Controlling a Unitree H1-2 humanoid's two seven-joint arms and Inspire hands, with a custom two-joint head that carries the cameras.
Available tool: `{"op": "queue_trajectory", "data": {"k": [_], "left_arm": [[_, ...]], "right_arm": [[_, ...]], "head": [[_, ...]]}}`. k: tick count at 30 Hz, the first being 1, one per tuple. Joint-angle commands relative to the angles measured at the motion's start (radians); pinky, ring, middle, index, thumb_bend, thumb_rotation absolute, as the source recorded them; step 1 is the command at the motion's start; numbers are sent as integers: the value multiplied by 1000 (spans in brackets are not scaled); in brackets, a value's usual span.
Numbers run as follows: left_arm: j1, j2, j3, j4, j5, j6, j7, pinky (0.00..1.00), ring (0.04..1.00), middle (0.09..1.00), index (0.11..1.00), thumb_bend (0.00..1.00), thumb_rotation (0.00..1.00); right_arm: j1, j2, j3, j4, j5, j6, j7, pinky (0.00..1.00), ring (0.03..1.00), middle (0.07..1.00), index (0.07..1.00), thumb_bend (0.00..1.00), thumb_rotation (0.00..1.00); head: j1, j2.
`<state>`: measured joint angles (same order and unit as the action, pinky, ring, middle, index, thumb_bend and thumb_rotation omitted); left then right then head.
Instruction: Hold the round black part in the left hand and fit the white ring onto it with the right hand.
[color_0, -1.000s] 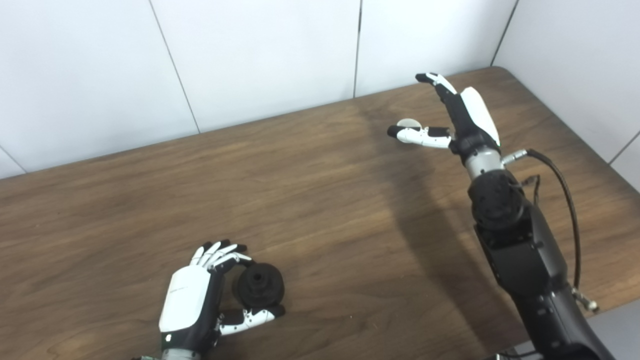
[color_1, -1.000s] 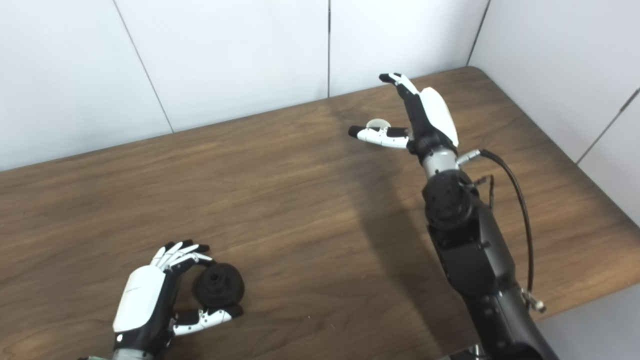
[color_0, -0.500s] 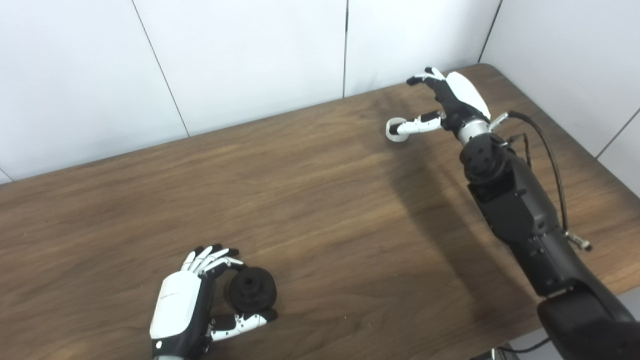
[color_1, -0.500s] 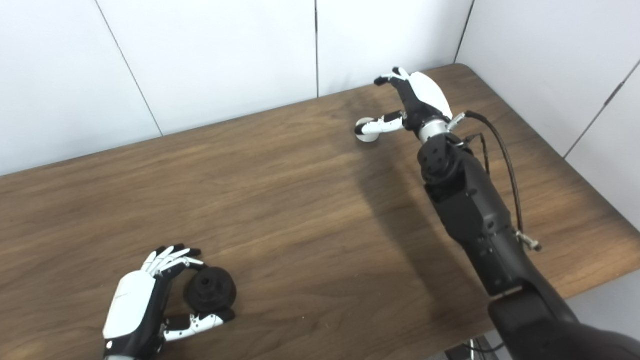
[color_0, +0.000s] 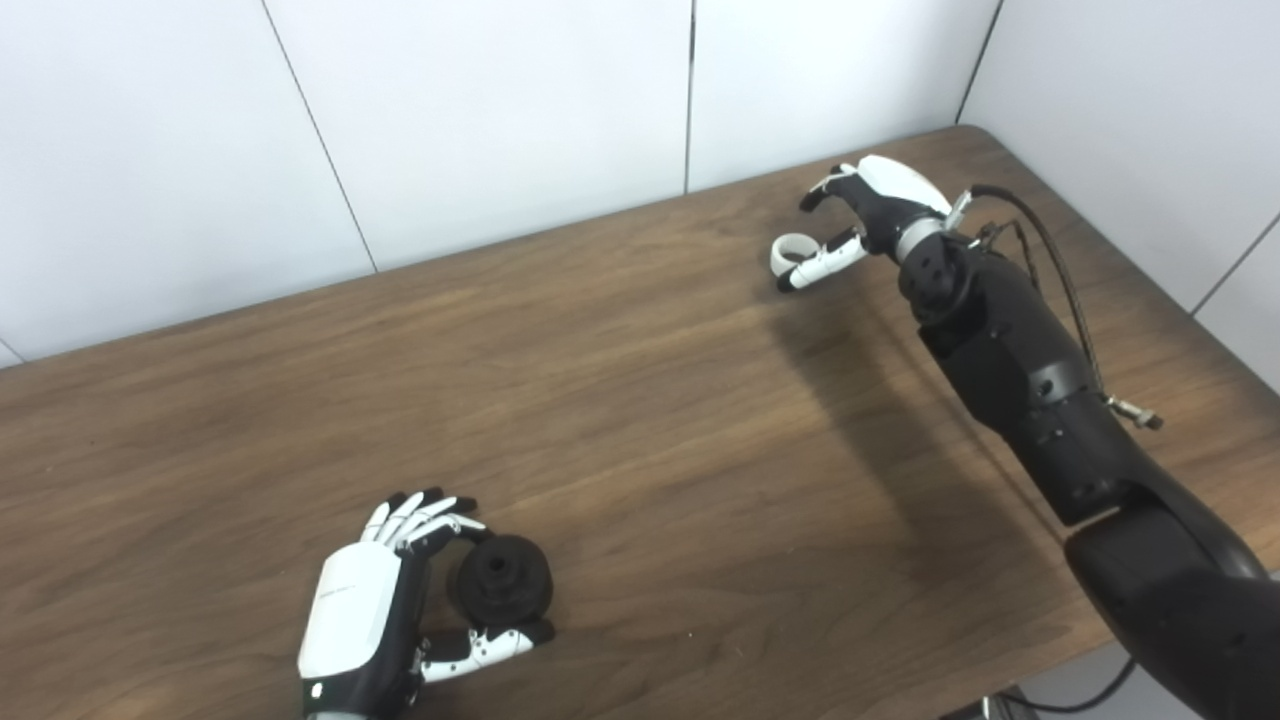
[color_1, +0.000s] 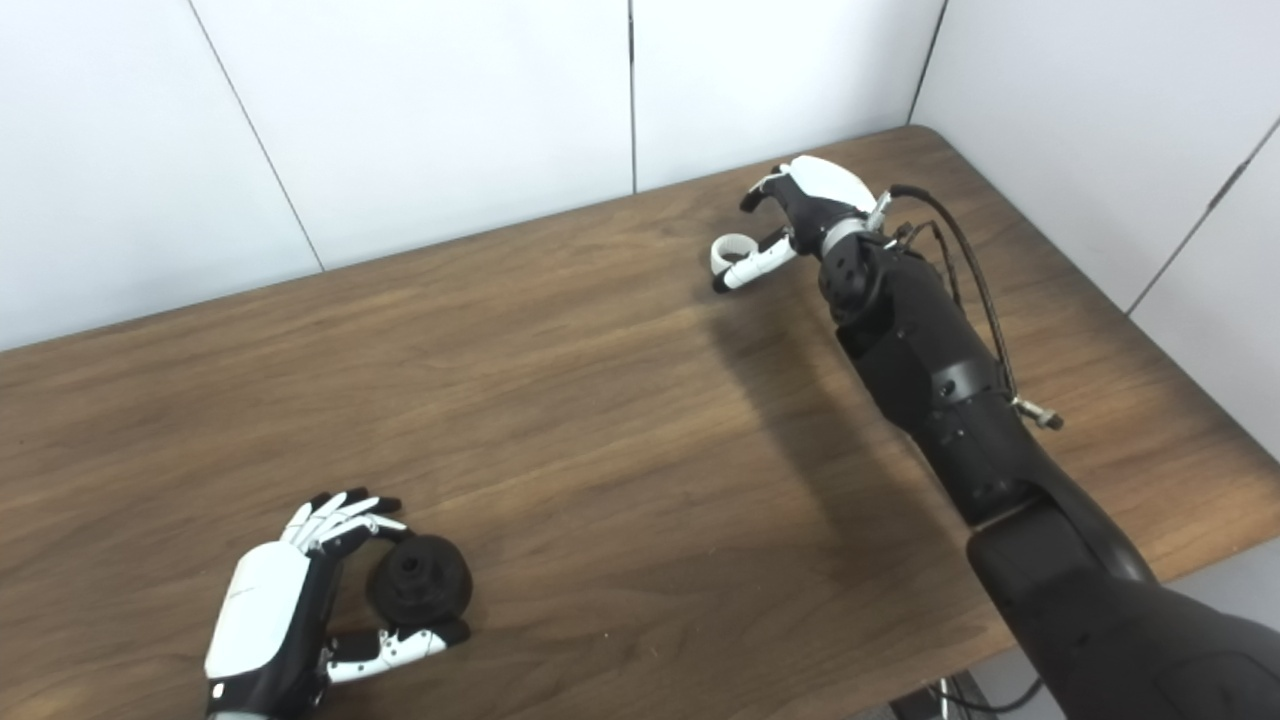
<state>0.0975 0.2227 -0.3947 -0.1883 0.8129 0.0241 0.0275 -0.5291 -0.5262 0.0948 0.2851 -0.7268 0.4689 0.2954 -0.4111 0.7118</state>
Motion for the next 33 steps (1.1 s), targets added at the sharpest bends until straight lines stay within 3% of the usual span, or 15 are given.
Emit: {"op": "queue_trajectory", "data": {"k": [1, 15, 33], "left_arm": [[72, 39, -4, 60, 28, 69, -78, 934, 868, 780, 486, 522, 49], [80, 33, -3, 45, 33, 73, -81, 934, 873, 780, 486, 522, 49], [84, 31, -3, 38, 43, 72, -80, 931, 867, 775, 486, 522, 49]], "right_arm": [[-52, -12, 3, -12, -10, 0, -14, 974, 1000, 963, 758, 854, 300], [-100, -11, 55, 86, -41, 0, -15, 930, 995, 941, 752, 779, 281], [-112, -37, 105, 82, -52, -1, -8, 884, 973, 927, 715, 763, 296]], "head": [[0, 1], [2, 5], [4, 11]]}}
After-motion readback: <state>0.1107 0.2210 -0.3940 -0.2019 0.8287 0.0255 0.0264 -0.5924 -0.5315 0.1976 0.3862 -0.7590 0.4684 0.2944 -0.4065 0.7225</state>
